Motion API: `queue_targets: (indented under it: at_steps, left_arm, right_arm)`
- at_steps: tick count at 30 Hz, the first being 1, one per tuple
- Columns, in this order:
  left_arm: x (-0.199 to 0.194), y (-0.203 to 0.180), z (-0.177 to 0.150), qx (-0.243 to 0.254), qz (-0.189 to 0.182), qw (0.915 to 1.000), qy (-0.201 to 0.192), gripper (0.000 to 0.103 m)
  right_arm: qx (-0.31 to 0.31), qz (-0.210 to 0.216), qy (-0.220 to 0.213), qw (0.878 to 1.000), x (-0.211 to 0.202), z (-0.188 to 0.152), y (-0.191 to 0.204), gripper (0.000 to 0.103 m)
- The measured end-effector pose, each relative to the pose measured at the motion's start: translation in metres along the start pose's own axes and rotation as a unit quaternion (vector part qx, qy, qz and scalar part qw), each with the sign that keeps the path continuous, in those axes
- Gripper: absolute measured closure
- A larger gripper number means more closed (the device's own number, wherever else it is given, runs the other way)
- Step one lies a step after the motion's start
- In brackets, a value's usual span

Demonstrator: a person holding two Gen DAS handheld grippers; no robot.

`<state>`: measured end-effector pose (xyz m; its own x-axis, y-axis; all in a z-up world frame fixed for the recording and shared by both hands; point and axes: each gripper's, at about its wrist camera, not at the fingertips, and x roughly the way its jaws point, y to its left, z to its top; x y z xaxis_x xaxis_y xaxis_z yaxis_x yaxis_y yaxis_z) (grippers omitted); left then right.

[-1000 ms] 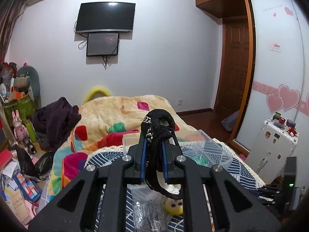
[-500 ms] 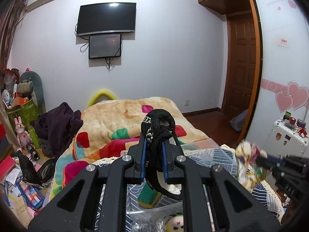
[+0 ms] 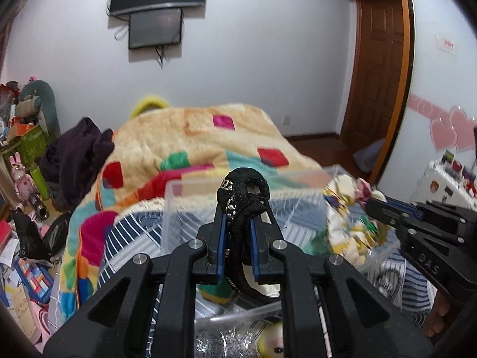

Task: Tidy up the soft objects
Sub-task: 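Release the black-strapped cloth into the box with the left tool while the right tool releases the scrunchie, then grasp the bag of steel wool with the left tool while the right tool grasps the beaded bracelet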

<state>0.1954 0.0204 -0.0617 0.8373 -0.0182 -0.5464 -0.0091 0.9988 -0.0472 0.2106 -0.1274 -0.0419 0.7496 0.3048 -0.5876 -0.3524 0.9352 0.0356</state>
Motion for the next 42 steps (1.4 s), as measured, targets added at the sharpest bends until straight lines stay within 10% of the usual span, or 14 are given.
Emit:
queue_targets:
  at_steps: [14,34,42]
  left_arm:
    - [0.008,-0.014,-0.019,0.047,0.007,0.9980,0.043,0.078]
    - [-0.067,0.002,-0.026,0.025,-0.020,0.9994,-0.009,0.028]
    - [-0.068,0.012,-0.057,0.018,-0.008,0.9996,0.020,0.016]
  right_arm:
    - [-0.035,0.004,0.065,0.997,0.020,-0.013,0.011,0.094]
    - [-0.022,-0.002,-0.029,0.999,-0.051,-0.012,-0.001,0.023]
    - [-0.009,-0.026,-0.016,1.000,-0.050,-0.037,-0.017,0.022]
